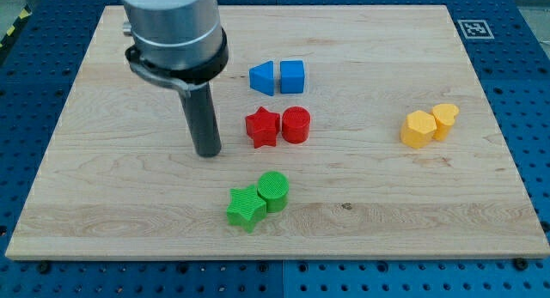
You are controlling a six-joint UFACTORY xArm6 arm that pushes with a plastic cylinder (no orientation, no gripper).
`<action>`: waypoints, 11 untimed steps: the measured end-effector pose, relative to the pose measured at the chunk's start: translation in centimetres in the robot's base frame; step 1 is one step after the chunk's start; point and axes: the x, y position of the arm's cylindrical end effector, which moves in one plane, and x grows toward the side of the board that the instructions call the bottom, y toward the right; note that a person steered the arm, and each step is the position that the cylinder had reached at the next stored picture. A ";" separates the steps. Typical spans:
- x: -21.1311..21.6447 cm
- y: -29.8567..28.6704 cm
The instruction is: Slightly move the red circle
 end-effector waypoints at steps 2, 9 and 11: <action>-1.0 9.2; -1.2 6.0; -3.4 10.9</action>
